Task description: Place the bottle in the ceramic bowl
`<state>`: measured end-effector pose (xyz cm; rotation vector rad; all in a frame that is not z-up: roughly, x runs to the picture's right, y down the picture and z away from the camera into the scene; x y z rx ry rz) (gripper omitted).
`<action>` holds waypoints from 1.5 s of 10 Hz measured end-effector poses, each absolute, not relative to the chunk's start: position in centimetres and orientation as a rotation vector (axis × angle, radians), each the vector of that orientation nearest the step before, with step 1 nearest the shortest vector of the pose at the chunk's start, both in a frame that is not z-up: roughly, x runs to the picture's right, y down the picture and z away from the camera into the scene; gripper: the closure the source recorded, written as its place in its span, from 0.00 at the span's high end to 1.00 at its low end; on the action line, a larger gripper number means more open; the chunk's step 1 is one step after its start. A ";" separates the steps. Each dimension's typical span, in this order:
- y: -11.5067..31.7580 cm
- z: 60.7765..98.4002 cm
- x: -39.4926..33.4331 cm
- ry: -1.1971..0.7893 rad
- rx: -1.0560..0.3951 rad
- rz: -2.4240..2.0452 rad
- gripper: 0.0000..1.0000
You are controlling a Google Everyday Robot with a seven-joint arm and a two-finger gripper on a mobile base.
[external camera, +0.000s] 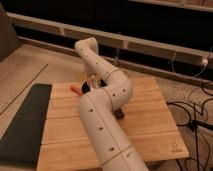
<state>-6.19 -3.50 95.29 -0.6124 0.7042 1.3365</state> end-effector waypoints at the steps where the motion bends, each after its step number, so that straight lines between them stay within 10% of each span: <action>1: -3.5 95.3 -6.2 0.703 -0.612 1.337 0.33; 5: -3.5 95.3 -6.2 0.704 -0.613 1.337 0.33; 15: -19.6 88.8 -10.4 0.239 -0.469 1.487 0.80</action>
